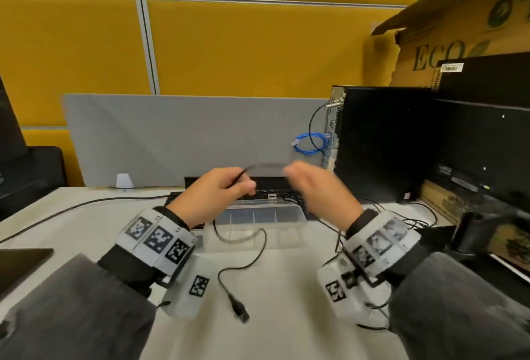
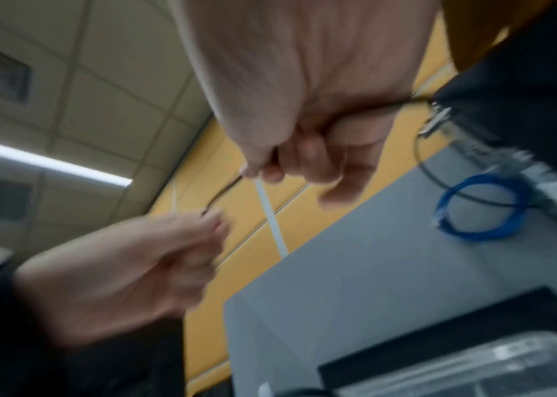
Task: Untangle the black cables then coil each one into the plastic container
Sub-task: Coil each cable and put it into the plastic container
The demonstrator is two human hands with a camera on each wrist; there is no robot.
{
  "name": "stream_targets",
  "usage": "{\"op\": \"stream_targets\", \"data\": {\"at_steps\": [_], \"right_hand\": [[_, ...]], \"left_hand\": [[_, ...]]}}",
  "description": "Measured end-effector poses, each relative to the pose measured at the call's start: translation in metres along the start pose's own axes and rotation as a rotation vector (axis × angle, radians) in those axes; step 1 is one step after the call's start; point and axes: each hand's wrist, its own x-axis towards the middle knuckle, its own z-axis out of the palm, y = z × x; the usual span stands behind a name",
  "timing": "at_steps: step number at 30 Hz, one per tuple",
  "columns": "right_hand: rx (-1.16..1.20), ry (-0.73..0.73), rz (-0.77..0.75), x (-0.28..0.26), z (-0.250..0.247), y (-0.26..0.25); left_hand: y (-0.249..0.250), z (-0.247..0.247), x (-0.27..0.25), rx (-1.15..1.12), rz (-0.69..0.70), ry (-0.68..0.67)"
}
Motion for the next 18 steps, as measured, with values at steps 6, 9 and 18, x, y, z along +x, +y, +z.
{"op": "stream_targets", "data": {"at_steps": [6,9,18], "right_hand": [[-0.068,0.464,0.597,-0.016,-0.061,0.112],[-0.386,0.371,0.517,-0.022,-0.051,0.079],[0.336,-0.001,0.056,-0.035,0.013,-0.003]], "left_hand": [[-0.037,-0.028,-0.014,0.046,-0.178,0.119],[-0.021,-0.012,-0.01,0.119,-0.075,0.077],[0.004,0.024,-0.014,-0.115,0.04,-0.025]]}}
